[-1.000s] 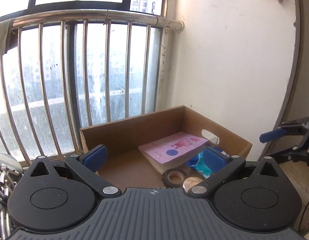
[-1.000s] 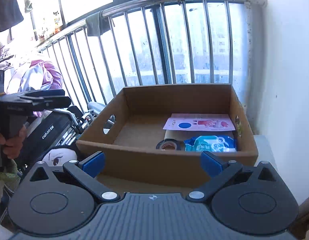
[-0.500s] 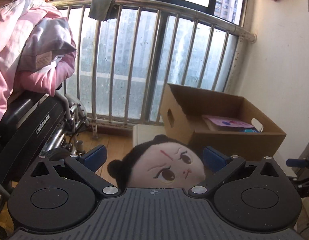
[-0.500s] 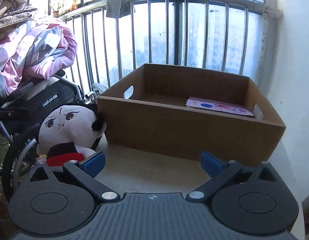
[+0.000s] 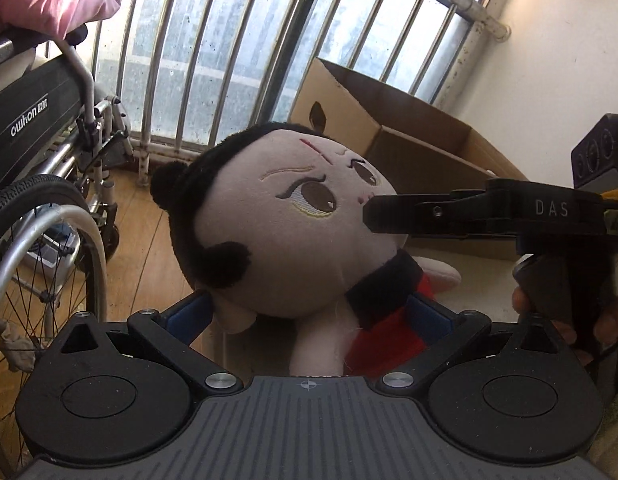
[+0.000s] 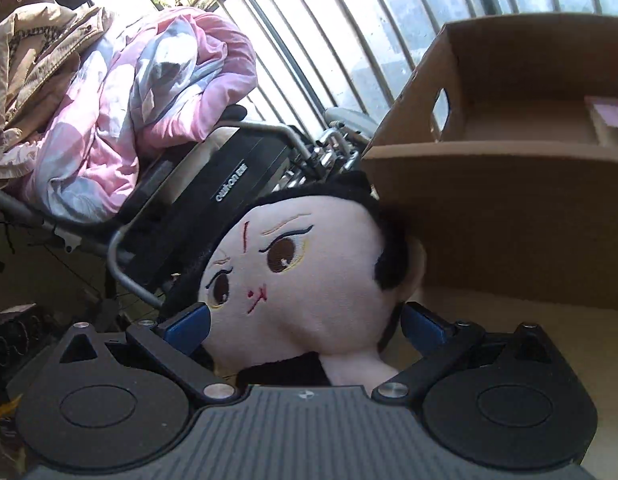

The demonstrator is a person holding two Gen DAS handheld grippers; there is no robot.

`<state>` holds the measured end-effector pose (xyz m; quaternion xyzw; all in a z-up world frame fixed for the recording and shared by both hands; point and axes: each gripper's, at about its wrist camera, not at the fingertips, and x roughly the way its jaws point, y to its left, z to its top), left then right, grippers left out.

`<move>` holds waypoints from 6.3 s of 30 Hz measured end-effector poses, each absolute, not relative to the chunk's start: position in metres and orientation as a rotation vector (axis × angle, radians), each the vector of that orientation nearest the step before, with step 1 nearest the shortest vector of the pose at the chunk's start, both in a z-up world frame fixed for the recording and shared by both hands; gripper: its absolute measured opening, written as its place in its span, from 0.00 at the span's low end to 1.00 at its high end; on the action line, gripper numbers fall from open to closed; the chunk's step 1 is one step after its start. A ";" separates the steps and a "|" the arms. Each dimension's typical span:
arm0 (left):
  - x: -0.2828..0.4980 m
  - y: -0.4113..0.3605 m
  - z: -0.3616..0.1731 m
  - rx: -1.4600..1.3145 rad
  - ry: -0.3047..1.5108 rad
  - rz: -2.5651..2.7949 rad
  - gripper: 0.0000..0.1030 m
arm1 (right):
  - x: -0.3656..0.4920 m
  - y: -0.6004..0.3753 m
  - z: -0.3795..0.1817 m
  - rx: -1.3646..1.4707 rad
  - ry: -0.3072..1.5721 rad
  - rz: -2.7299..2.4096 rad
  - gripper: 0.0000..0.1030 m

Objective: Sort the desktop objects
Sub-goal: 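Move both tools to the plush doll in the red shirt, then close the left tool on the doll's body while the right tool grips its head, then lift the plush doll with both tools and carry it over the box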

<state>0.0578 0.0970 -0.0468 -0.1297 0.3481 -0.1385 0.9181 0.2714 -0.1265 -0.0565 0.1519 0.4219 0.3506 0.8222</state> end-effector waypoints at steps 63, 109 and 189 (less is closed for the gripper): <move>0.095 -0.016 -0.064 -0.262 0.902 -0.754 1.00 | 0.220 -0.317 -0.076 0.689 0.723 0.374 1.00; 0.097 -0.067 -0.049 -0.085 0.854 -0.632 1.00 | 0.221 -0.313 -0.084 0.711 0.797 0.335 1.00; 0.279 -0.029 0.020 -0.036 0.718 -0.437 1.00 | 0.495 -0.278 -0.044 0.689 0.942 0.455 1.00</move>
